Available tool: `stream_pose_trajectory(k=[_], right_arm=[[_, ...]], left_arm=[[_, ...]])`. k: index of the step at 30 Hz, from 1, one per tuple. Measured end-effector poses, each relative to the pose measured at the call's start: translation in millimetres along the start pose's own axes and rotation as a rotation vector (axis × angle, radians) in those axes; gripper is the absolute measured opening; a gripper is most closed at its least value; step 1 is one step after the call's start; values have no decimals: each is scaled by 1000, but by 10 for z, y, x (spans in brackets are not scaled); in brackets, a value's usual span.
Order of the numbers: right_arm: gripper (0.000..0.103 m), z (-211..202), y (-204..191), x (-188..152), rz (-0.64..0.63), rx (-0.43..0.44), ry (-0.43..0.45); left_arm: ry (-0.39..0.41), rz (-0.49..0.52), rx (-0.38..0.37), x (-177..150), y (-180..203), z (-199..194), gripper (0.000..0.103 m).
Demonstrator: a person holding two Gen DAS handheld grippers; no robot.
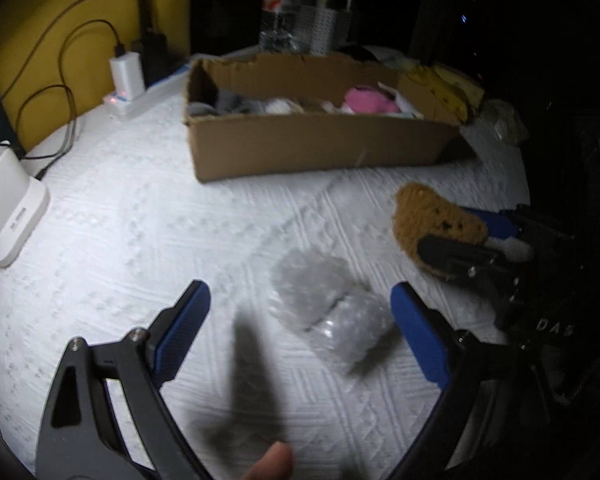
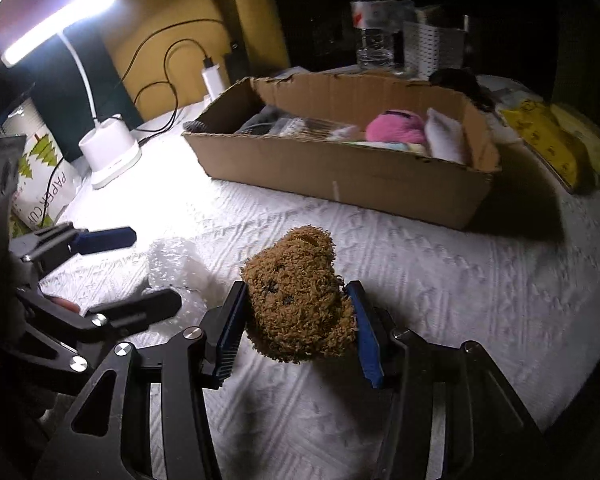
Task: Organize soft objects
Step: 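Grasp the brown fuzzy bear with the right gripper while the left grasps the bubble-wrap bag, then lift and carry the bear and bubble wrap over the box with both grippers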
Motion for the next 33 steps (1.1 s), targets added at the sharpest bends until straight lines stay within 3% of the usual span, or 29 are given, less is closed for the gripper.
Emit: stream_pose_trajectory(k=[10, 12, 18, 33], right_arm=[[52, -145, 248, -87, 42, 3, 33], [52, -186, 295, -85, 52, 3, 43], [52, -268, 378, -82, 62, 5, 61], [52, -455, 423, 14, 50, 4, 94]], left_arm=[[-59, 94, 35, -65, 243, 211, 90], [-67, 103, 38, -71, 263, 226, 69], [-54, 130, 32, -72, 317, 188, 59], [17, 130, 10, 127, 354, -95, 59]])
Point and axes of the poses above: each gripper's, at about its wrist camera, not at the fingertips, and z roughly the way its jaws point, y to its right, x to its top, the point moved 4 cm from there along z, roughly the way its jaws point, and after that the axes turned 9 degrees about -y, right-handed, at the moved point
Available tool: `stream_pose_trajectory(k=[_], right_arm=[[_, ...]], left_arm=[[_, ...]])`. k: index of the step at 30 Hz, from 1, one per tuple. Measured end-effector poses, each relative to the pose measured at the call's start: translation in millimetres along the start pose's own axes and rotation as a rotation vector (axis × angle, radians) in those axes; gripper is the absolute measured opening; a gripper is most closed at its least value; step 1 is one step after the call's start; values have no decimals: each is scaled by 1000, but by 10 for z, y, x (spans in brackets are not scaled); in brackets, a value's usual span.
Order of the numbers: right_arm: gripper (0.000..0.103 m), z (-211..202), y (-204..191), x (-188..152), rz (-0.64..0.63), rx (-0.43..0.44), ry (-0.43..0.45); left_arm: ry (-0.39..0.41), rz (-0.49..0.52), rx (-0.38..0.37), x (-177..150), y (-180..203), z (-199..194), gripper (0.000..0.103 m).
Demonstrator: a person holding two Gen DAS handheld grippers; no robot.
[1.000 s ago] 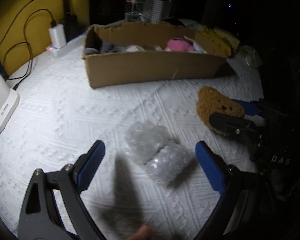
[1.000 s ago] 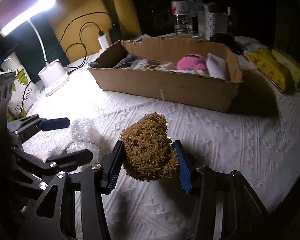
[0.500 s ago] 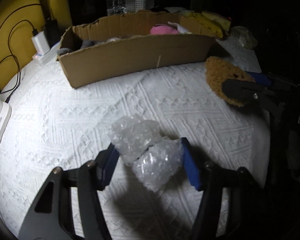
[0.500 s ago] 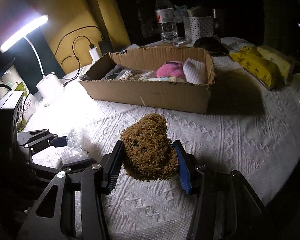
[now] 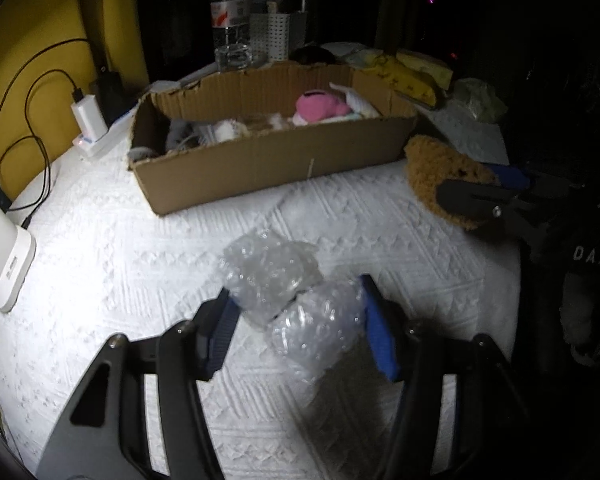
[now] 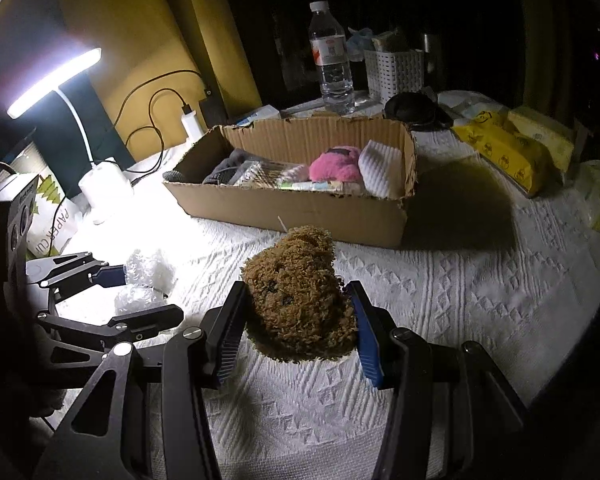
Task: Organize soft objects
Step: 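Lift and carry the bear and bubble wrap over the box with both grippers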
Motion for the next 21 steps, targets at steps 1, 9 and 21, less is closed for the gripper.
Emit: stream_pose_trajectory(k=[1, 9, 21], right_arm=[[52, -2, -4, 12, -3, -1, 0], [52, -42, 11, 143, -20, -11, 4], [52, -82, 32, 371, -35, -10, 24]], left_arm=[[3, 0, -3, 10, 8, -6, 59], [46, -33, -13, 197, -71, -96, 60], [106, -38, -9, 523, -193, -267, 60]])
Point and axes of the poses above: each gripper's, at about its wrist camera, not at the fingertips, and z roughly the way its jaws point, y to its right, x to its top, the point moved 4 cm from there along z, roughly the way its jaws point, and after that the axes turned 9 degrees about -y, right-handed, at the moved point
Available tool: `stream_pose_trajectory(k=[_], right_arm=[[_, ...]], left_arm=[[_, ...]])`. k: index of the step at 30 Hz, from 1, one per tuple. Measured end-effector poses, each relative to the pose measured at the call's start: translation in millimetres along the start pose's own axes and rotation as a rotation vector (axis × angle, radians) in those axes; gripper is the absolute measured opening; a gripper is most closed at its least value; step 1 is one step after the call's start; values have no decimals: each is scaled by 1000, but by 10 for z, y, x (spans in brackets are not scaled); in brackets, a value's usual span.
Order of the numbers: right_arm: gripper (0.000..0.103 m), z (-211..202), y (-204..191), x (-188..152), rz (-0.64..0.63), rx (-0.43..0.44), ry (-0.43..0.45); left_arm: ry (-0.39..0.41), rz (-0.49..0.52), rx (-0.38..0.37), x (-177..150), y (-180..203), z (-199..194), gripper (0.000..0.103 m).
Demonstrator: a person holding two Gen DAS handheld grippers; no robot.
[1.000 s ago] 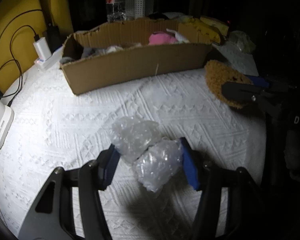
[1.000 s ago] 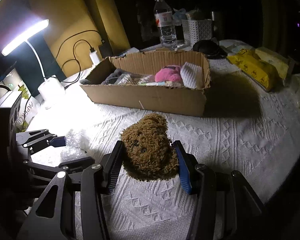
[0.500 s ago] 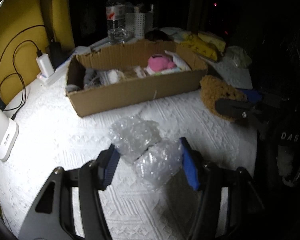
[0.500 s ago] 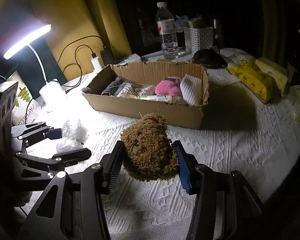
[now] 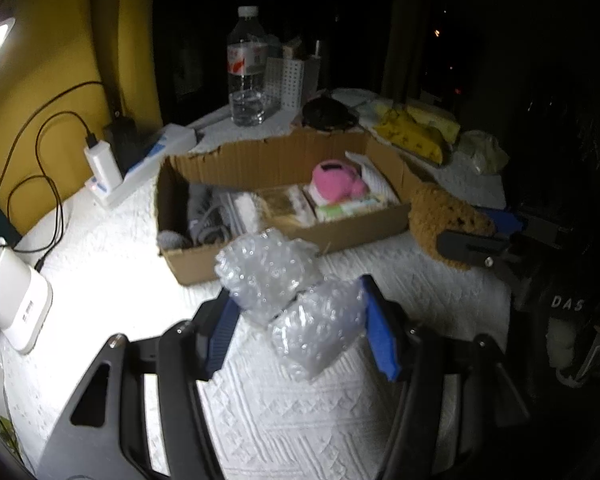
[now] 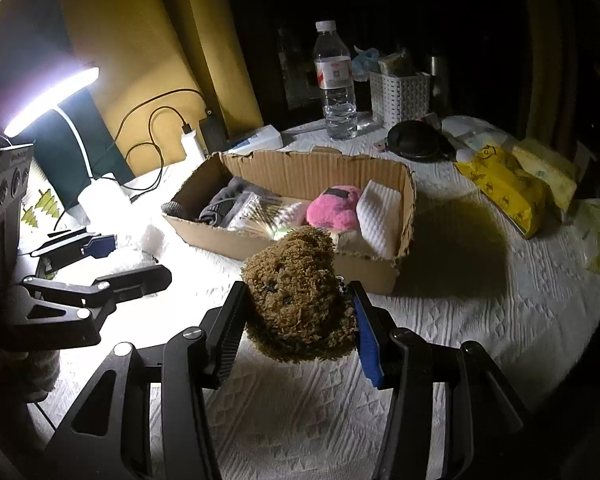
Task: Organize soft objects
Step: 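Lift and carry the bear and bubble wrap over the box with both grippers, then lower the bear and bubble wrap into the box and open both grippers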
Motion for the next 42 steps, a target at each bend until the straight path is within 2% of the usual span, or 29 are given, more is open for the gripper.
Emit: stream_pose_trajectory(k=[21, 30, 35, 42], right_arm=[[52, 167, 54, 501, -34, -8, 24], [52, 338, -2, 738, -73, 11, 19], [52, 501, -37, 853, -88, 33, 9], [52, 760, -56, 998, -86, 63, -12]], left_arm=[[75, -22, 26, 527, -287, 47, 60], [80, -32, 41, 713, -419, 208, 60], [98, -80, 40, 745, -537, 303, 60], [74, -111, 37, 778, -675, 535, 61]])
Point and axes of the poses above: each gripper's, at about its wrist camera, not at the fingertips, and z roughly the way its jaws point, y to its right, x to its top, the point moved 4 cm from there along z, roughly the way its jaws point, and after that the axes turned 9 degrees about -y, right-handed, at the moved point
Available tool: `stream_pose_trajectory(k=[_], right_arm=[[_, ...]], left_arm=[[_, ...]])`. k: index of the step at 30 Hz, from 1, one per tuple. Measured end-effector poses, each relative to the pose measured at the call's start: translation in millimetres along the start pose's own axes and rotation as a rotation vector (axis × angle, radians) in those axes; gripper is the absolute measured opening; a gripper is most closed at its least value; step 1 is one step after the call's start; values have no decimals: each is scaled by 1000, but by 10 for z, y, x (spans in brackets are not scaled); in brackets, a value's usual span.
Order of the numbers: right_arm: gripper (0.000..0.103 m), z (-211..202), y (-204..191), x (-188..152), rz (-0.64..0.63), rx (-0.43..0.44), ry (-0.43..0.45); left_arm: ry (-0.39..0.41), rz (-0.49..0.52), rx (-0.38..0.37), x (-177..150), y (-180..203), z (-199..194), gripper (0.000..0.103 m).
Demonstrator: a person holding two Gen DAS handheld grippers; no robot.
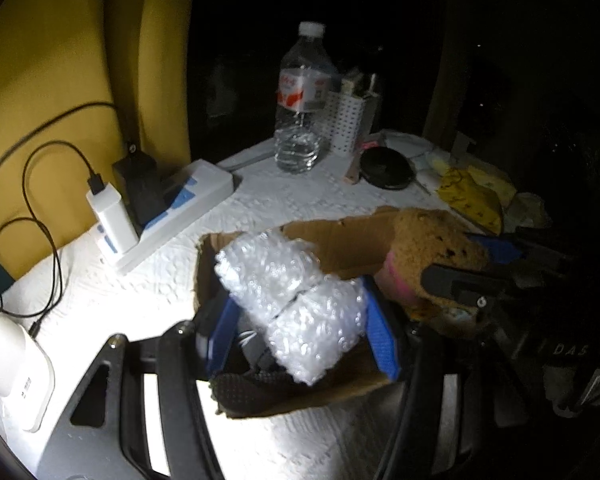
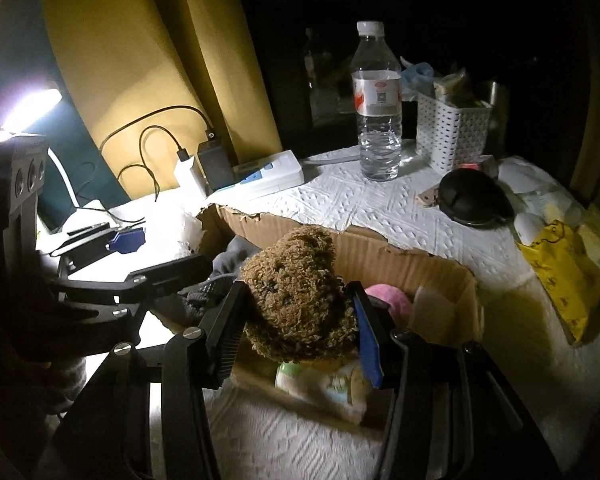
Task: Organize soft objects
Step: 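Lower the bear and bubble wrap into the box and open both grippers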
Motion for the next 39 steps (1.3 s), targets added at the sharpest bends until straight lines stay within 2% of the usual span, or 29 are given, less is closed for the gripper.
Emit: stream_pose_trajectory(k=[4, 6, 8, 12, 18, 22, 25, 39], right_arm=[[52, 114, 33, 62, 21, 17, -1], [52, 185, 36, 92, 26, 26, -7], [52, 237, 40, 110, 29, 34, -10], [52, 353, 47, 158, 46, 51, -16], [53, 425, 29, 167, 51, 81, -30], [58, 453, 17, 154, 46, 77, -44], [65, 448, 32, 147, 49, 49, -43], [66, 62, 56, 35, 67, -2, -9]], left_arm=[[-24, -5, -3, -26, -18, 121, 65], [-34, -6, -5, -43, -20, 167, 72], [-45, -15, -6, -48, -36, 198, 73], [-40, -27, -4, -42, -71, 182, 79], [-44, -55, 6, -54, -159, 147, 79], [-41, -53, 7, -90, -153, 90, 79], [-37, -54, 3, -105, -157, 59, 79], [1, -41, 18, -97, -42, -215, 79]])
Point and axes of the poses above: each gripper's, at about its wrist camera, not at the fingertips, and z roughly the way its jaws point, y to its right, x to its top, the point moved 4 cm from there along z, roughly the way its jaws point, and after that the axes turned 9 degrees about -y, right-handed, at the moved point
